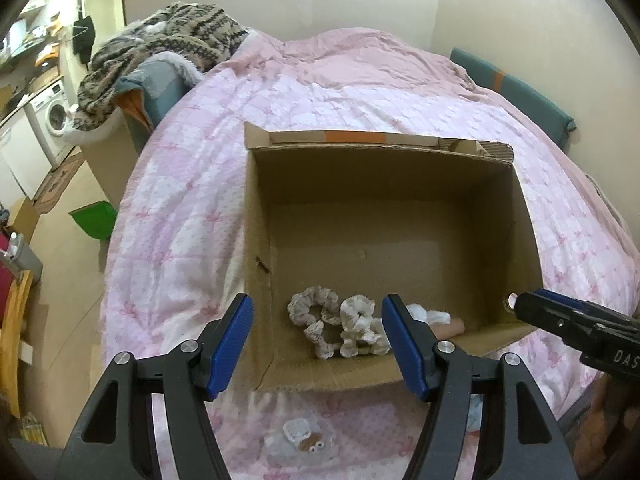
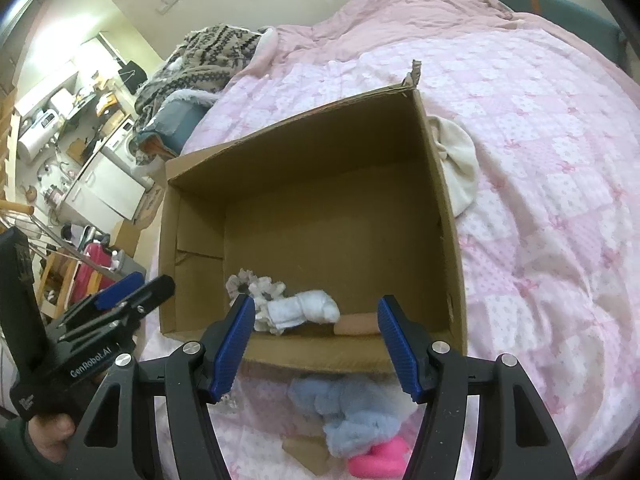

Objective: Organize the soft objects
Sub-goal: 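Open both tools to release the items and lift out of the box, then grasp the clear plastic bag with the left tool while the right tool grasps the pink duck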

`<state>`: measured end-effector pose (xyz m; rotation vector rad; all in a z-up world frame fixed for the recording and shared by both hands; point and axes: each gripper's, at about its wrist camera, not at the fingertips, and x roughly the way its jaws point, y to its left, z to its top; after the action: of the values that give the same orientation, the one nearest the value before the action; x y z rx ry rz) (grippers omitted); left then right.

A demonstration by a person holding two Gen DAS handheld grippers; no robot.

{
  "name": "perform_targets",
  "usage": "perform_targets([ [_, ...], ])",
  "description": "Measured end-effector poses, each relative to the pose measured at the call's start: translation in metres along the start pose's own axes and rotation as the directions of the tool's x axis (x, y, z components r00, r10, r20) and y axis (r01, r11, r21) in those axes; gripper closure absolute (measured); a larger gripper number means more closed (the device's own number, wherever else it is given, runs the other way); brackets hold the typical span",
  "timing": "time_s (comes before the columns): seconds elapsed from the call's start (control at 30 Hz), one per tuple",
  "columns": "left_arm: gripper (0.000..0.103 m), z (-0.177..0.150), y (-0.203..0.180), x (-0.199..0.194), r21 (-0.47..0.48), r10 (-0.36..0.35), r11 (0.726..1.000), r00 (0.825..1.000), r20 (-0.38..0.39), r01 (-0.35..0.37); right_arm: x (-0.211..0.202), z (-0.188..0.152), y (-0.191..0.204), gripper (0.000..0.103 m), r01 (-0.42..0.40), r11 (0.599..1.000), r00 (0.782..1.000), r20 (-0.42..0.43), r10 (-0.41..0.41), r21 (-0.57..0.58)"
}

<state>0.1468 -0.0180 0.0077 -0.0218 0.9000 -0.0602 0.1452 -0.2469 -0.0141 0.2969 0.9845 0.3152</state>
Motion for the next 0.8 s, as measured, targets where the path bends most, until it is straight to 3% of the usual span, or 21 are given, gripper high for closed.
perform_targets([
  [0.4,0.039,-0.028,0.012,-0.017,-0.042,0.022,0.999,0.999,-0.032,-0.024,-0.016,-0.022,0.003,0.036,0.019,1.0,1.0,-0.004,-0.019,0.004],
  [0.57,0.039,-0.041,0.023,-0.016,-0.083,0.062,0.994,0.995,-0.084,-0.069,-0.019,-0.034,0.004,0.036,0.027,1.0,1.0,-0.015,-0.027,0.012],
  [0.8,0.039,-0.056,0.048,-0.014,-0.168,0.064,0.982,0.988,-0.14,-0.087,-0.021,-0.052,0.002,0.036,0.029,0.999,0.999,-0.045,-0.028,0.03],
])
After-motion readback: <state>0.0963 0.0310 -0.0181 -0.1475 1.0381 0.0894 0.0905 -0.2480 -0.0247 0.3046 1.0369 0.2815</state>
